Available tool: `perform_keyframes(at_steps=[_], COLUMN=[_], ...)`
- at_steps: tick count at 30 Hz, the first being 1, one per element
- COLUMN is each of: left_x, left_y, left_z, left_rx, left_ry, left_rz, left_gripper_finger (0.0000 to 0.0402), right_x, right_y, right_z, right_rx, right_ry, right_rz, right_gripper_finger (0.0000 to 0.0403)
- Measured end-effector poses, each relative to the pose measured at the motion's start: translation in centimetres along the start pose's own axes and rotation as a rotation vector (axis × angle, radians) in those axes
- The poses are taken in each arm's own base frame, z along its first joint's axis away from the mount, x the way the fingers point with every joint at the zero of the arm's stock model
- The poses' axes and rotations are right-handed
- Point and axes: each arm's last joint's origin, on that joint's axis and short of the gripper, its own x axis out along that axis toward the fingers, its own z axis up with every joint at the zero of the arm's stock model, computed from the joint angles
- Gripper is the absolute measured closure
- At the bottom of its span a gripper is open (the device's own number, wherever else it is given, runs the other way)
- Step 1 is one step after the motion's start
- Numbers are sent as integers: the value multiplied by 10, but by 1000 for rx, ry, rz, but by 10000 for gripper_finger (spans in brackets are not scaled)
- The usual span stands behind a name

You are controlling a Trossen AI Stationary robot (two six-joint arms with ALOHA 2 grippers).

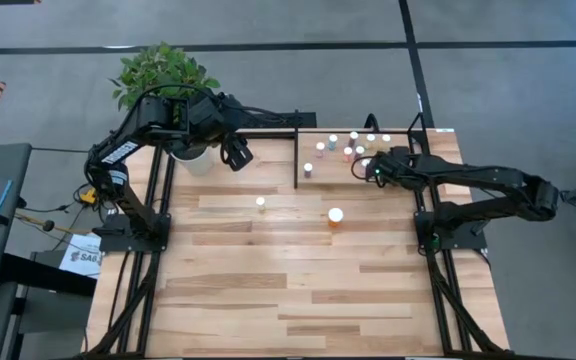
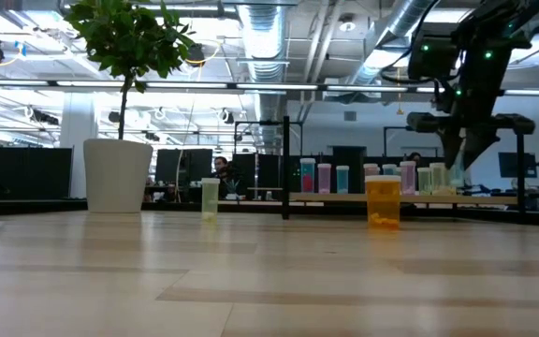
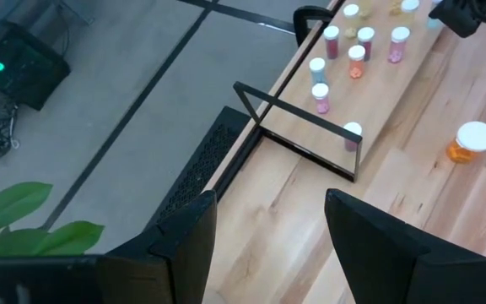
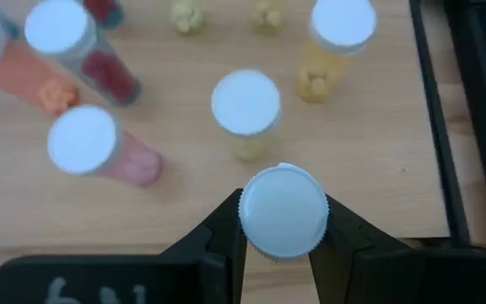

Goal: Pick and place medicine bottles onto shelf by color
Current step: Put the blue pill bottle on the shelf

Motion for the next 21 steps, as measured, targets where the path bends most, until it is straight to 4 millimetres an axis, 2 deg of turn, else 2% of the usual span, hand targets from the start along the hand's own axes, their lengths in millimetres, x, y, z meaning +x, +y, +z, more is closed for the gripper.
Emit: perform_keyframes(at_steps=[5,21], left_x=[0,0], left_y=[0,0], left_z=[0,0], left_rx=[0,0], left_ry=[0,0], left_rz=[0,0], left_gripper_finger=[192,192], right_x=[0,-1], right_y=[-2,-8], right_z=[1,-2], right_rx=[37,105], right_ry=[-53,-56], right_rz=[-36,-105], right_gripper_finger=[290,290])
